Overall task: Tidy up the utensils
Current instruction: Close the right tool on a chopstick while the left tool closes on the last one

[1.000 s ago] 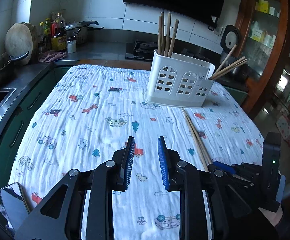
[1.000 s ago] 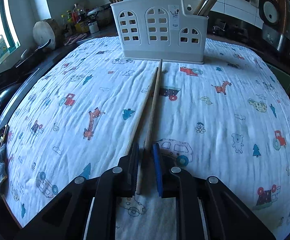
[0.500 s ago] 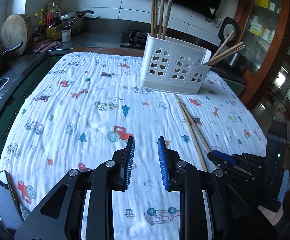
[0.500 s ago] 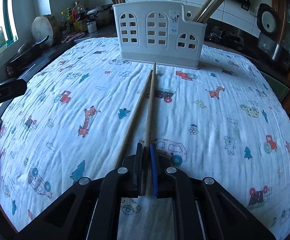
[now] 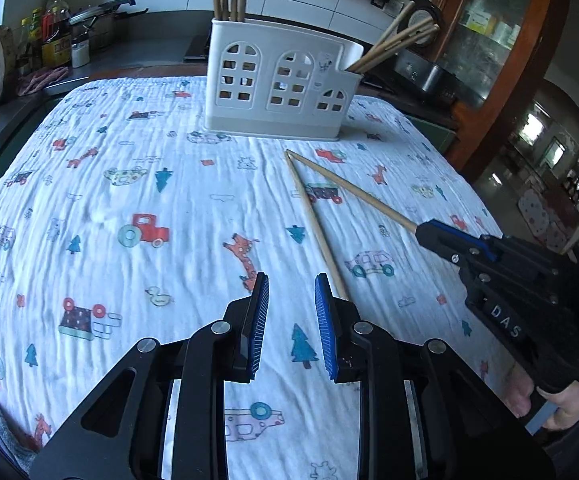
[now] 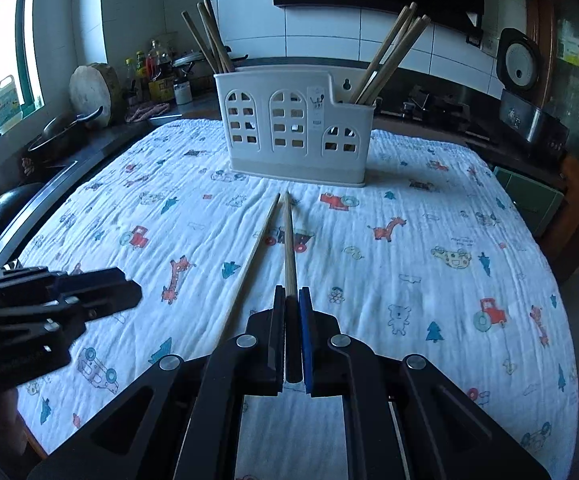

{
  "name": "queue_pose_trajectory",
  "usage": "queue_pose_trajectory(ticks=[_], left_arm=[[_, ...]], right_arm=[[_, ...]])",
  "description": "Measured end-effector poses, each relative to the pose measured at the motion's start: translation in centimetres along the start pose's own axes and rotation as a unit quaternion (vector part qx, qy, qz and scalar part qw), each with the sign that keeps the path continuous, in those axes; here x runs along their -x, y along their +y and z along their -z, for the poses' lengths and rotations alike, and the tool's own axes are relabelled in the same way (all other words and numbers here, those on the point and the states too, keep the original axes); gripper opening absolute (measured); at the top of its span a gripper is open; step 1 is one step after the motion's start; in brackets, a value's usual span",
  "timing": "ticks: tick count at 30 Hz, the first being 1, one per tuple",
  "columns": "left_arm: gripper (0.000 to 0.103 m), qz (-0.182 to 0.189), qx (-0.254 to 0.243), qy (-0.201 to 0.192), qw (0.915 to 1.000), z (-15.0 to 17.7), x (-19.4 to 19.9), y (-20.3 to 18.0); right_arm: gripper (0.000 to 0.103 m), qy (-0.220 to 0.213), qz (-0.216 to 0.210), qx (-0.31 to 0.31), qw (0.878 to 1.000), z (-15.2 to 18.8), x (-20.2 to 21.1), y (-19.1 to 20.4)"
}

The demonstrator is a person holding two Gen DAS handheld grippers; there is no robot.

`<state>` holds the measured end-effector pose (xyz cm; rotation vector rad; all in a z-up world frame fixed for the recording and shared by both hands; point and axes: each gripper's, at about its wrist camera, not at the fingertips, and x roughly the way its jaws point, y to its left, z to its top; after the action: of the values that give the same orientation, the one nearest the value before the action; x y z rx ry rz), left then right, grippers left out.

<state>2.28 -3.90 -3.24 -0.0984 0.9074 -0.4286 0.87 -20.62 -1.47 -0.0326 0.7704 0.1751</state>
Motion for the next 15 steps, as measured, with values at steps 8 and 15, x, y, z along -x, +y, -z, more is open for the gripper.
queue_pose_trajectory(ticks=[8, 15], left_arm=[[0.024, 0.021, -0.024, 0.032, 0.9990, 0.4, -2.3, -2.6], [0.024, 0.019, -0.028, 0.051, 0.9981, 0.3, -4.1, -3.7]], right_arm=[[0.007, -0.043, 0.004, 0.002, 0.999, -1.5, 3.5, -1.1], [0.007, -0.064, 0.003, -0.002, 0.998, -2.0, 5.0, -1.6]])
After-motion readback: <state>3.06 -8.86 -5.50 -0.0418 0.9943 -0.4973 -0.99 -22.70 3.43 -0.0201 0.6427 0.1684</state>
